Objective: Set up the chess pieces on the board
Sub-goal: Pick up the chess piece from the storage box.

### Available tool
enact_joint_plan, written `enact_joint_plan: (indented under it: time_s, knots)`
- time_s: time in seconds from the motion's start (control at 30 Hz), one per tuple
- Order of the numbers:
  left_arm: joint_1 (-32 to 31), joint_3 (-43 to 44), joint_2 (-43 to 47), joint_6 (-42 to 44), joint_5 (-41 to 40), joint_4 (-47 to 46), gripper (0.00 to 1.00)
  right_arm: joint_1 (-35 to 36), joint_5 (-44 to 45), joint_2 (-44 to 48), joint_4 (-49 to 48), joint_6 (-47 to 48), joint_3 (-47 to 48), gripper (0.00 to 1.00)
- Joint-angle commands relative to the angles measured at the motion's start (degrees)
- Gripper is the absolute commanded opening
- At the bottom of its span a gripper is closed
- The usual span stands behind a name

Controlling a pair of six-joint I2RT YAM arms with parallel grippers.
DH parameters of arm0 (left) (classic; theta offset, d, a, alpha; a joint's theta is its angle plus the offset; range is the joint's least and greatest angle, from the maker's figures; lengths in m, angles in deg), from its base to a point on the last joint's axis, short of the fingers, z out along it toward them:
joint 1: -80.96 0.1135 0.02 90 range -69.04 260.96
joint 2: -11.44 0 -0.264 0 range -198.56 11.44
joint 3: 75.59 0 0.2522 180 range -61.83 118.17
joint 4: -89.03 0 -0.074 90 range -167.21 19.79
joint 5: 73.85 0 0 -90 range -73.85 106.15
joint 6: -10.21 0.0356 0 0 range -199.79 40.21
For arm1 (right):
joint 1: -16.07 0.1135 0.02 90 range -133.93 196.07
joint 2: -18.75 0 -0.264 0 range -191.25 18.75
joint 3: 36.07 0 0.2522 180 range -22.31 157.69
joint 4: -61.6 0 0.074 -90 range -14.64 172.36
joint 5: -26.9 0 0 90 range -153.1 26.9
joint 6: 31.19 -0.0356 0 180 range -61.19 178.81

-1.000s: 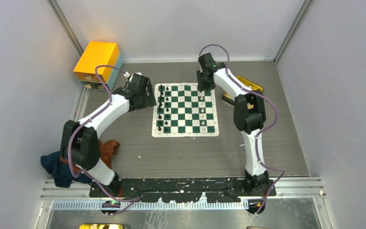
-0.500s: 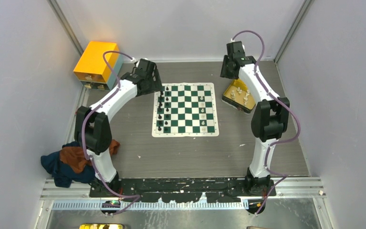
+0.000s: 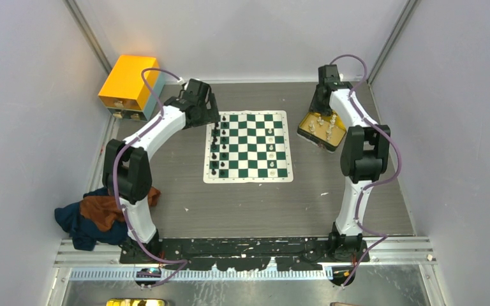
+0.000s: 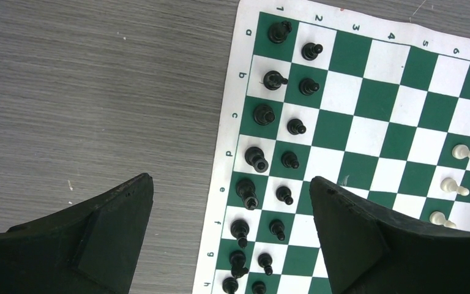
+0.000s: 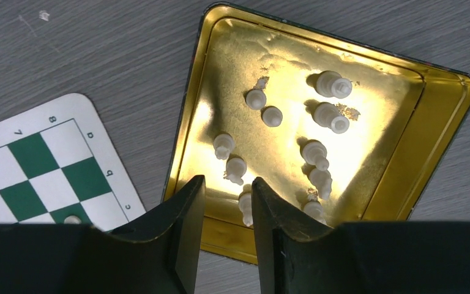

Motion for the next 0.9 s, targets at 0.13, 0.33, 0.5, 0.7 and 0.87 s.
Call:
enact_joint_plan:
  time_s: [0.13,0.33,0.5,0.7,0.87]
  knots:
    - [0.24,-0.16,0.79,0.7,0.17,-0.97,0.99,-1.73,-0.5,-4.12,-2.05,-1.02,3.29,0.38]
    - [0.24,-1.5,1.62,0.79,0.26,-1.16,0.99,-2.68,-1.21,-6.43,-2.54,-0.72,5.27,0.36]
    - [0.24,-1.77,1.62,0.79,0.0,-1.04,0.99,-3.08,-1.51,-8.4,-1.9,-0.27,7.74,0.36]
    - [0.24,-1.34,1.1,0.62,-0.07,-1.17,0.99,-4.82,-1.79,-10.47,-1.59,0.14,9.81,0.35]
    - [0.24,-0.65,0.59,0.49,-0.16,-1.15,0.98,-5.69,-2.63,-11.97,-1.31,-0.13,11.3,0.34]
